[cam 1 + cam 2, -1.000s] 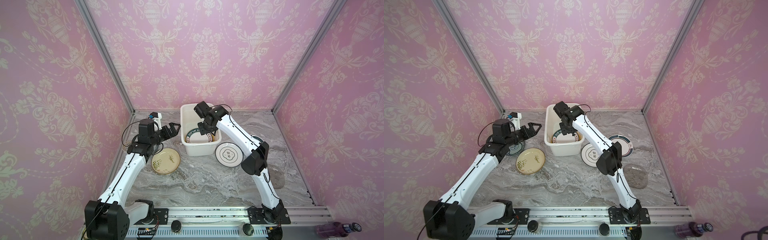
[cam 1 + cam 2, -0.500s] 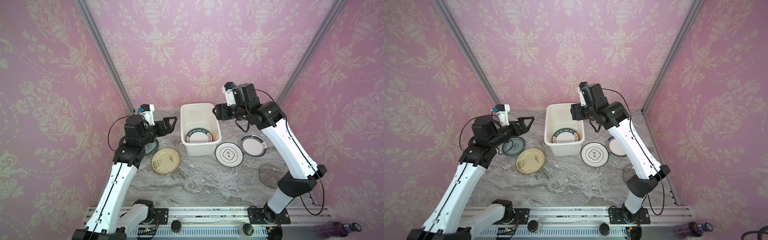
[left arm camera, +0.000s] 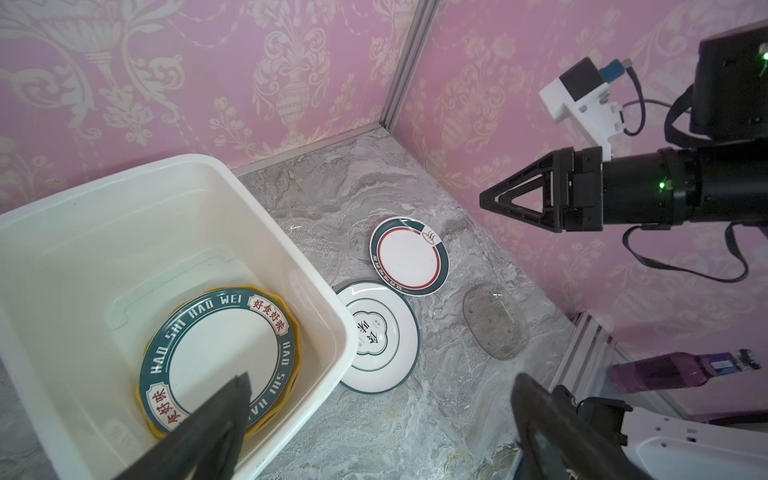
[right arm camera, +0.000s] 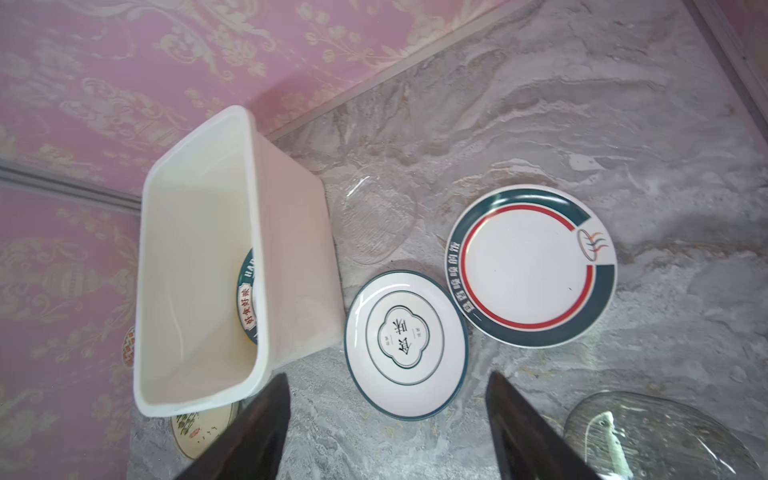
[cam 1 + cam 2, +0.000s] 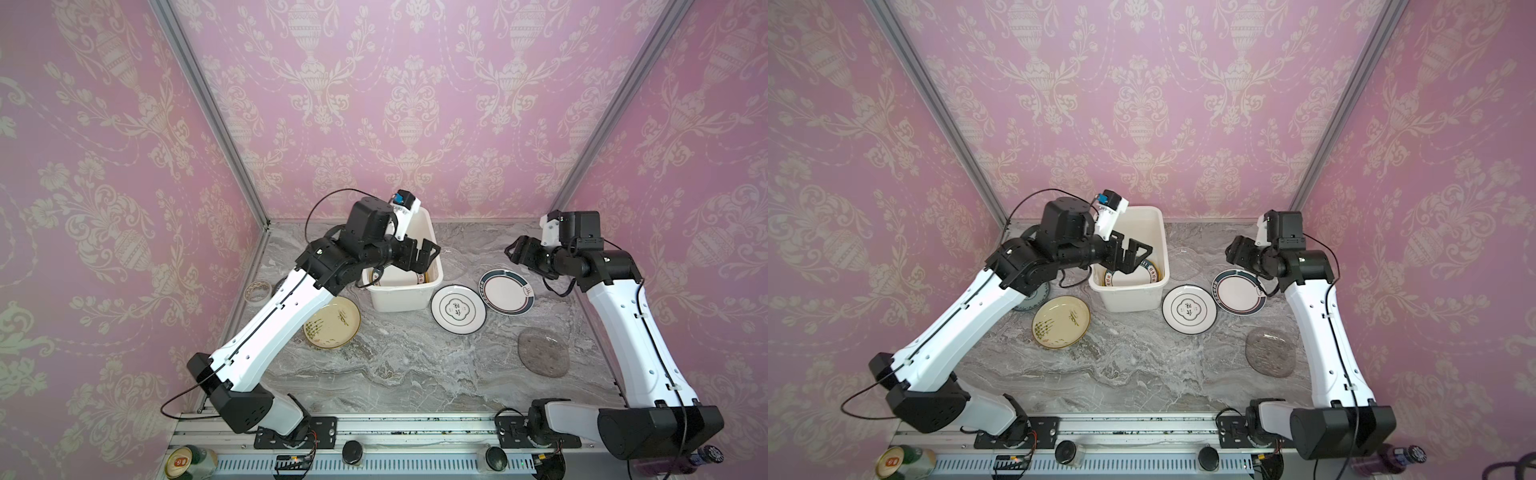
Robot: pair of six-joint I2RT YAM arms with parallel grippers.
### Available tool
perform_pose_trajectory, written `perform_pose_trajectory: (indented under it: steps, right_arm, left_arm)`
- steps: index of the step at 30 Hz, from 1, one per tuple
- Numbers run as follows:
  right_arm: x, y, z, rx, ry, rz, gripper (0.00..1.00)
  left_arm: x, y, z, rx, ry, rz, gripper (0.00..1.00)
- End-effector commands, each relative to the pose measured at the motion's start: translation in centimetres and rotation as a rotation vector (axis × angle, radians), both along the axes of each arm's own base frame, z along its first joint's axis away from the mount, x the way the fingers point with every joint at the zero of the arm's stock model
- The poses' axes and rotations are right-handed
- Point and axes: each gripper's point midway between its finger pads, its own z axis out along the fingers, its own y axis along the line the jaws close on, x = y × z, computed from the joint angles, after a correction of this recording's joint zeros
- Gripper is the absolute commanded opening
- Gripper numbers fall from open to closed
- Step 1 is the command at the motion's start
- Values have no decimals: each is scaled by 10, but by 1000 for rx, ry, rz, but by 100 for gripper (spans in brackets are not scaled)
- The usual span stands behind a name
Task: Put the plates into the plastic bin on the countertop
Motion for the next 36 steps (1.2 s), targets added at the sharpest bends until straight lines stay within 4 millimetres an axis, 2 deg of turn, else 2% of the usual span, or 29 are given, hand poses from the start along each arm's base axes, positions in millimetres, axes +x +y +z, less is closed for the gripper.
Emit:
perform_pose_trajectory:
  steps: [1,5,7,8,11,16,20,27,36]
  right_arm:
    - [2,-27,-25,87,14,-90,75]
    - [-4,-70,-64,101,79,-211,74]
    - [-7,-86,-80,109,105,-252,74]
    - [-11,-92,-94,120,134,-269,74]
    - [-15,-109,-115,129,174,-303,75]
    - [-16,-124,-145,170,204,-331,80]
    - [-10,-125,-167,245,213,-316,82]
    - [-4,-132,-195,326,196,-308,81]
    - [1,-137,-221,483,123,-305,67]
  left_arm:
    - [-3,-18,-29,230,-37,-21,99]
    - [-17,-82,-47,265,-37,-148,99]
    - [-25,-110,-57,288,-34,-204,99]
    - [-29,-124,-64,302,-26,-230,99]
    - [-44,-160,-81,323,10,-301,99]
    - [-67,-197,-104,299,87,-371,99]
    - [-72,-210,-115,259,146,-366,99]
    - [-68,-206,-120,296,119,-370,99]
    - [-70,-210,-119,284,116,-388,99]
